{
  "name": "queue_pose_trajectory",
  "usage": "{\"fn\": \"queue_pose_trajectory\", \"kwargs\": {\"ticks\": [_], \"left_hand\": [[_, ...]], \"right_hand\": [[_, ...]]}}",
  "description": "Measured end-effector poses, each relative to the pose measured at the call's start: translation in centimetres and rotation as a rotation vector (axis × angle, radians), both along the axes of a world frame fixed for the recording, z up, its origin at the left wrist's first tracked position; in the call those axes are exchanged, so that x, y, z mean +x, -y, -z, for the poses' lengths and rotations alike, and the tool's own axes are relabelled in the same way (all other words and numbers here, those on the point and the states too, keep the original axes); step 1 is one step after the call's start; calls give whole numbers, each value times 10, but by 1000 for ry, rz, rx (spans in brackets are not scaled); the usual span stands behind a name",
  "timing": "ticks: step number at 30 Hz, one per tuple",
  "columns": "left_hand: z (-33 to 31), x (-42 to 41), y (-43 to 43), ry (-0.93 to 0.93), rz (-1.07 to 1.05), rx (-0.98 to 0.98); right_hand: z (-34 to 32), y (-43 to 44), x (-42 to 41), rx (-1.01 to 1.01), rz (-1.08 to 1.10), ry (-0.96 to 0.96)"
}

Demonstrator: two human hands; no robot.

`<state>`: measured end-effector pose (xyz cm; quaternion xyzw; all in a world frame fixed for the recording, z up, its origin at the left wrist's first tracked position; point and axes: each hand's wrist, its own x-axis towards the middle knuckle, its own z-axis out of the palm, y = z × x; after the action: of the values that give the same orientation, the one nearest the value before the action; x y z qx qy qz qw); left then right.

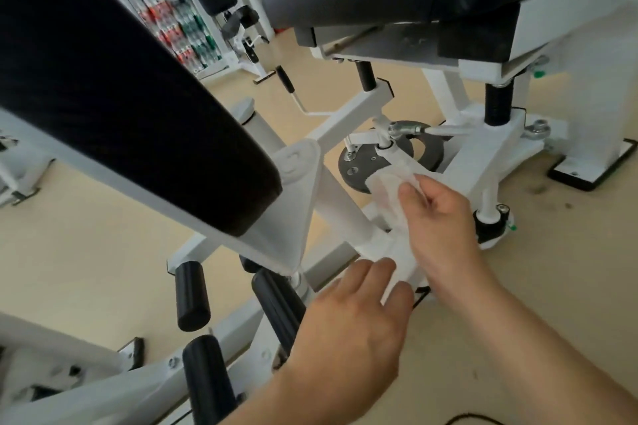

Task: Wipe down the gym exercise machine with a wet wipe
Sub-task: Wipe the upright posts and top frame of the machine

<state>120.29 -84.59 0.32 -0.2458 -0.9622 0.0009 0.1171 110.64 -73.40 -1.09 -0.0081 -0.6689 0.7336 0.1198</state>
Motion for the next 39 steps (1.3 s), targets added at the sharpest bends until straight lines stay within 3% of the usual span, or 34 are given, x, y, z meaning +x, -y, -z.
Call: {"fn": "queue_pose_trajectory", "kwargs": {"ticks": [3, 6, 10, 13, 16, 19, 23, 30, 33, 35, 39], "left_hand": [[-49, 9, -2, -268, 58, -11], [-71, 12, 21, -370, 82, -183], [-76, 19, 34, -348, 62, -388], [-90, 14, 27, -334, -40, -404], [-99, 8, 22, -340, -126, -480], [-95, 11, 31, -332, -56, -566], [-96, 16, 55, -308, -50, -524], [-112, 15, 72, -190, -155, -453], [-156, 18, 56, -356, -90, -427], [-193, 7, 63, -517, -158, -499], [-214, -10, 86, -600, -305, -684]], "right_hand": [[-38, 20, 20, -131, -139, -188], [-40, 44, 31, -78, -313, -321], [-35, 53, 10, 542, -174, -584], [-66, 50, -28, 986, -359, -520], [-73, 41, -48, 1201, -496, -675], [-59, 18, -24, 1209, -613, -888], [-43, 8, -24, 1189, -554, -1075], [-38, 48, -17, 1053, -336, -999], [-36, 48, -6, 1081, -431, -1055], [-41, 43, -17, 1078, -450, -1091], [-65, 41, -46, 949, -260, -928]]}}
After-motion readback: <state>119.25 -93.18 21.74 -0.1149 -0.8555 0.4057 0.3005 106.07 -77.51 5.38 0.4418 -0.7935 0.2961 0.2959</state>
